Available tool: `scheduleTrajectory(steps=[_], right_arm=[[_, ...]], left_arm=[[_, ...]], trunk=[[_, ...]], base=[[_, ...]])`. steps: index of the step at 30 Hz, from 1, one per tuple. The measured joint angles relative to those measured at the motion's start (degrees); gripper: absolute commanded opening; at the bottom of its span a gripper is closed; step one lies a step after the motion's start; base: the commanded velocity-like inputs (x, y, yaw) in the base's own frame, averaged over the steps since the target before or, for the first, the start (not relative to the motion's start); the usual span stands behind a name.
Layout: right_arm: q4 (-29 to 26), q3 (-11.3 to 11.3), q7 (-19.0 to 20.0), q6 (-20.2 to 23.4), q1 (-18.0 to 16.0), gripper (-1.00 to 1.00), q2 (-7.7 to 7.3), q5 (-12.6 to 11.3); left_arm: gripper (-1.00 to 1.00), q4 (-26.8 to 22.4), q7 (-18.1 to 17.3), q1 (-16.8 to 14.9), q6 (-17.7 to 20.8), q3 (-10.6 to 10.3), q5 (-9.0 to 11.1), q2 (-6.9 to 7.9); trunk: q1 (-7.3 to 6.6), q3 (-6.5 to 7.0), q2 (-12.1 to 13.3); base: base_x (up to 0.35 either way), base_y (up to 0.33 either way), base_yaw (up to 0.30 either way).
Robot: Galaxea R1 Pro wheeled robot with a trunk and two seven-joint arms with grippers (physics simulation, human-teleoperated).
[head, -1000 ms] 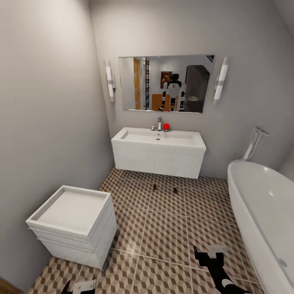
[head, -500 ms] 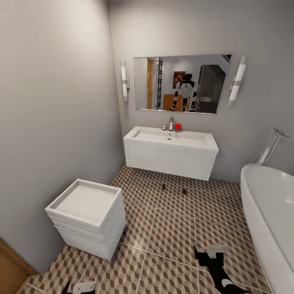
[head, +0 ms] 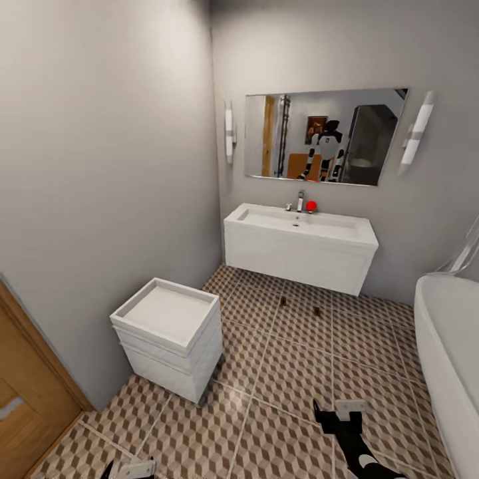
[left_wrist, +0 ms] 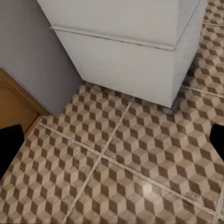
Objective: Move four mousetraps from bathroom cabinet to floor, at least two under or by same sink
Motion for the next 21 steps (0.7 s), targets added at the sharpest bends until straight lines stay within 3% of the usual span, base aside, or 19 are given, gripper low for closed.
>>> scheduleTrajectory(steps=[21], right_arm=[[0.00, -0.02, -0.03, 0.03, 0.00, 1.00, 0.22, 0.00]], left_arm=[[1.00, 0.00, 0.00, 0.09, 0.00, 0.00, 0.00, 0.00]], trunk=[[0.00, 0.00, 0.00]], base=[[-0.003, 0.000, 0.250]])
